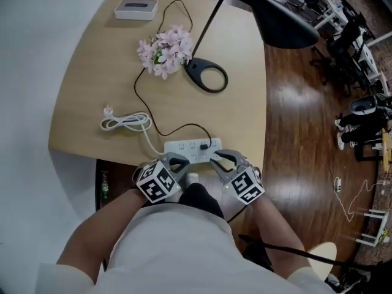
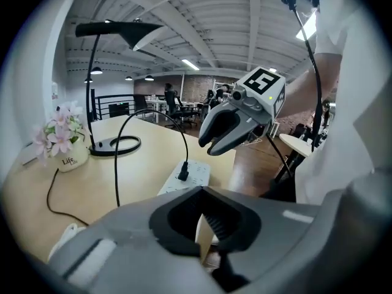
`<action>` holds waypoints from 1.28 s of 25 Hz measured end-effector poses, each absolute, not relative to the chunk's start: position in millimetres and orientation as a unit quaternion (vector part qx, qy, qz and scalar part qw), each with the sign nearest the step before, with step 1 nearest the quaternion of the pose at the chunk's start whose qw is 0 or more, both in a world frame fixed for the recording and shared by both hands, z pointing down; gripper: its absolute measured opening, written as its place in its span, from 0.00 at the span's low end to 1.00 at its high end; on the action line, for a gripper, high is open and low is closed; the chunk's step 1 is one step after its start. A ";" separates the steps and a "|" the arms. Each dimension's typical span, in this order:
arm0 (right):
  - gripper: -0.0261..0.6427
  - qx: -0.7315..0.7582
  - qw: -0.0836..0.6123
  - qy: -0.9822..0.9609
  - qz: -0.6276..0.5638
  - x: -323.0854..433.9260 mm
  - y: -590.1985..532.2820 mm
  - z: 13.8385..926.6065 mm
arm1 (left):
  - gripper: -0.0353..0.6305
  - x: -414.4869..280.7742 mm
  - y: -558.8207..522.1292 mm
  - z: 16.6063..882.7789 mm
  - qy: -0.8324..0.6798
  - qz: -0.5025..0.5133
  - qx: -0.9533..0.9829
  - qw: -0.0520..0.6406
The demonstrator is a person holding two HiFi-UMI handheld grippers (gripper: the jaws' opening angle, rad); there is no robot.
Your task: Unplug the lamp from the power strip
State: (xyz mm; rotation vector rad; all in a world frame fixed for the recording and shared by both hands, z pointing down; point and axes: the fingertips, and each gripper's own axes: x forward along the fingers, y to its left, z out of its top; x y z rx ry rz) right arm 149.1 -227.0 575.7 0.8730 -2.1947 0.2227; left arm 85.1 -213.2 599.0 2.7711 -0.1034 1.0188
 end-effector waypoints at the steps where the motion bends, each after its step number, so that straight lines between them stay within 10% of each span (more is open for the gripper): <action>1: 0.18 0.328 0.384 -0.858 0.090 149.1 -231.5 584.4 | 0.06 91.0 -215.8 605.9 -0.030 0.354 0.930 0.091; 32: 0.12 0.101 0.433 -0.896 0.006 136.7 -281.1 599.2 | 0.06 114.8 -230.6 667.7 -0.024 0.504 0.858 0.093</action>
